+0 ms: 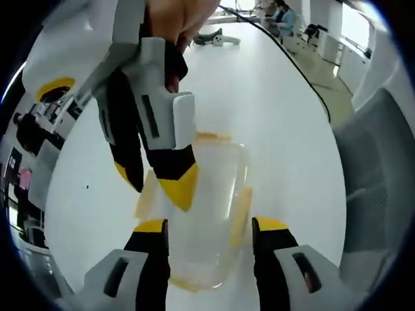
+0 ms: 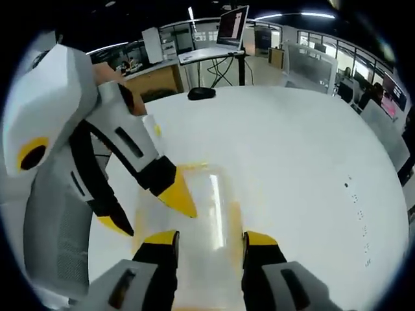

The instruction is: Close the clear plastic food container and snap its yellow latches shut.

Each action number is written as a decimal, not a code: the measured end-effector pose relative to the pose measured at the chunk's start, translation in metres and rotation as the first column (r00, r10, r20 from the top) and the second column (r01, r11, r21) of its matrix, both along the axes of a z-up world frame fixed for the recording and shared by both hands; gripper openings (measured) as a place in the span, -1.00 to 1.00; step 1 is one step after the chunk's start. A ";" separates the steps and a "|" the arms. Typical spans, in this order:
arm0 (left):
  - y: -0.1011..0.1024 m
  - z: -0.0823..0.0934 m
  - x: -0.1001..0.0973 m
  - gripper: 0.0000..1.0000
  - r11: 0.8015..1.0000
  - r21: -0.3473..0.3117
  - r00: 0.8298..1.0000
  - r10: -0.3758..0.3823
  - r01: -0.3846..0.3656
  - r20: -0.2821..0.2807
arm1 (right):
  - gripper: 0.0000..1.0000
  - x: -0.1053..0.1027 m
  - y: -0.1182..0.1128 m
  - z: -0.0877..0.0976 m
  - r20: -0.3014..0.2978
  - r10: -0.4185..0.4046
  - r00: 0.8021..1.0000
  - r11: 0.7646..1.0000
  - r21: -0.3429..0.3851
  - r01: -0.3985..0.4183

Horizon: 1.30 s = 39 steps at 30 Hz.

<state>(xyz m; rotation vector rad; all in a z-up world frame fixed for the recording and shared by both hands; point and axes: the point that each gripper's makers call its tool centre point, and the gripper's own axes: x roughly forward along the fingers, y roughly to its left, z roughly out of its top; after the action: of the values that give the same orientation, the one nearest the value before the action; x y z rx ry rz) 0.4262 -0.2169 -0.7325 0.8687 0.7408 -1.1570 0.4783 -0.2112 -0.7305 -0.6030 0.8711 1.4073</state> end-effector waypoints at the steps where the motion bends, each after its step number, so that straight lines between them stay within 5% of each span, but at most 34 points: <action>1: 0.000 0.000 0.000 -0.02 1.000 0.002 1.000 -0.002 0.002 0.003 | -0.26 0.000 -0.001 0.000 -0.014 -0.009 1.000 1.000 -0.001 0.009; 30: -0.005 -0.009 0.006 -0.17 0.999 0.045 0.995 0.024 -0.028 0.100 | -0.50 0.003 0.002 -0.004 -0.078 0.042 0.996 0.982 -0.178 -0.055; 39: 0.000 -0.012 0.008 -0.18 0.996 0.065 0.993 0.059 -0.066 0.102 | -0.51 0.001 -0.007 -0.011 -0.178 0.016 0.984 0.982 -0.181 -0.049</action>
<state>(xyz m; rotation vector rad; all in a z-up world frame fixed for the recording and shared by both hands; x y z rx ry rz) 0.4339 -0.2173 -0.7444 0.9473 0.7240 -1.0300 0.4797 -0.2184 -0.7412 -0.6422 1.1472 1.4343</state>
